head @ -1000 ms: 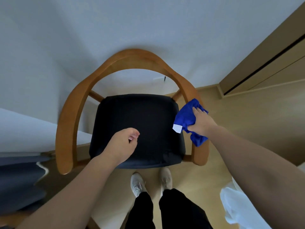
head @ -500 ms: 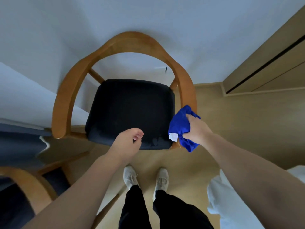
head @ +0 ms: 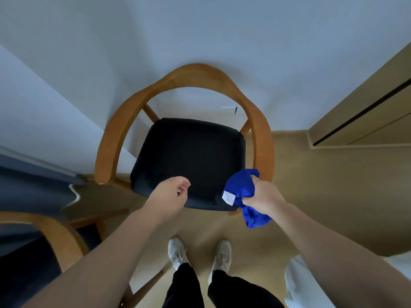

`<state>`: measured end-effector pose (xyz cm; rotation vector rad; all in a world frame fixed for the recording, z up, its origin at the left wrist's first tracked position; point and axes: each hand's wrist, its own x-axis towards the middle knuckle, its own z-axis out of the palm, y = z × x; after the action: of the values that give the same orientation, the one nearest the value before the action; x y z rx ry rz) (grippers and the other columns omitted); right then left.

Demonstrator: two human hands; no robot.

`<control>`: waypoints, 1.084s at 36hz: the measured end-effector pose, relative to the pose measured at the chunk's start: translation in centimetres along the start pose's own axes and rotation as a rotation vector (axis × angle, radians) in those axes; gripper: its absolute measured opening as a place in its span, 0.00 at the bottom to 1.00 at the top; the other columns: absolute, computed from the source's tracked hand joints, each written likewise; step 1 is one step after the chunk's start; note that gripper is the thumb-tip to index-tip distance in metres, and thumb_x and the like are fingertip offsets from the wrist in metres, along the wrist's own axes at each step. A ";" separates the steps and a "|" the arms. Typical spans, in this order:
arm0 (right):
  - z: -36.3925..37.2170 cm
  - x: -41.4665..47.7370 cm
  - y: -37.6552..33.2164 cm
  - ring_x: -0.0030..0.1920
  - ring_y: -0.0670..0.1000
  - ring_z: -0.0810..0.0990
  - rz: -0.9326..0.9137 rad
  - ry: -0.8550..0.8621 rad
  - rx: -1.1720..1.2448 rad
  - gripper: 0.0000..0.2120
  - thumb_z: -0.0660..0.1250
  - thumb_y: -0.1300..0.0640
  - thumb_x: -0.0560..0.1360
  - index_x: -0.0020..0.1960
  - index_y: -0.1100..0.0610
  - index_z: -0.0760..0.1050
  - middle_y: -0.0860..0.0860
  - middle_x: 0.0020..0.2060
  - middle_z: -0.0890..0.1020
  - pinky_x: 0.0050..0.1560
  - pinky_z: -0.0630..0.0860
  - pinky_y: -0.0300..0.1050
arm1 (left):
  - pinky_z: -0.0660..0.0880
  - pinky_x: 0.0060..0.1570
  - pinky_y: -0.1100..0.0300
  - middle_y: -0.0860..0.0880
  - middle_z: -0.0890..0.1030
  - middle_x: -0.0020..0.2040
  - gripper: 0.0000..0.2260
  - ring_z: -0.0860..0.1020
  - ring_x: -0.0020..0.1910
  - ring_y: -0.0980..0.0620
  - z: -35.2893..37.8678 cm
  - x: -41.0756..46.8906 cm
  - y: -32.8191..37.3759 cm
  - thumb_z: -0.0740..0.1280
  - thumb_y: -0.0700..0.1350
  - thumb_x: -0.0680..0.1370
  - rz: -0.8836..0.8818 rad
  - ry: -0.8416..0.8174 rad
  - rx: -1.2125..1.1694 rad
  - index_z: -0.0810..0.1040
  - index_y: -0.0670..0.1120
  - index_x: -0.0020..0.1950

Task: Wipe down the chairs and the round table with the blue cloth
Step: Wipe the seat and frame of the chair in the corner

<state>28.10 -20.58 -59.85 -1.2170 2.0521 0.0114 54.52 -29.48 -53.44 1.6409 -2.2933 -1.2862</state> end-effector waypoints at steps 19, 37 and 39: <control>-3.6 21.6 -14.4 0.51 0.55 0.78 0.316 0.437 0.558 0.28 0.69 0.49 0.73 0.69 0.58 0.68 0.54 0.53 0.80 0.47 0.72 0.46 | 0.48 0.72 0.59 0.48 0.56 0.77 0.27 0.54 0.76 0.51 -14.1 16.0 -19.2 0.58 0.52 0.80 0.129 0.146 0.725 0.56 0.44 0.77; -8.6 35.7 -24.2 0.63 0.59 0.73 0.563 0.752 1.025 0.48 0.66 0.50 0.75 0.77 0.65 0.34 0.63 0.74 0.58 0.54 0.71 0.46 | 0.50 0.73 0.54 0.42 0.60 0.76 0.37 0.49 0.76 0.54 -12.8 20.7 -27.2 0.57 0.49 0.63 0.392 0.140 0.595 0.61 0.37 0.72; -8.1 36.4 -25.3 0.64 0.60 0.73 0.536 0.799 1.106 0.56 0.69 0.40 0.71 0.77 0.64 0.32 0.62 0.75 0.55 0.60 0.73 0.52 | 0.52 0.72 0.53 0.47 0.54 0.78 0.40 0.50 0.77 0.53 -12.6 20.8 -27.4 0.57 0.49 0.62 0.430 0.148 0.579 0.57 0.41 0.74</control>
<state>32.54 -64.87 -66.94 0.0765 2.3411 -1.3352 72.32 -56.25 -71.12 1.1678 -2.8624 -0.4216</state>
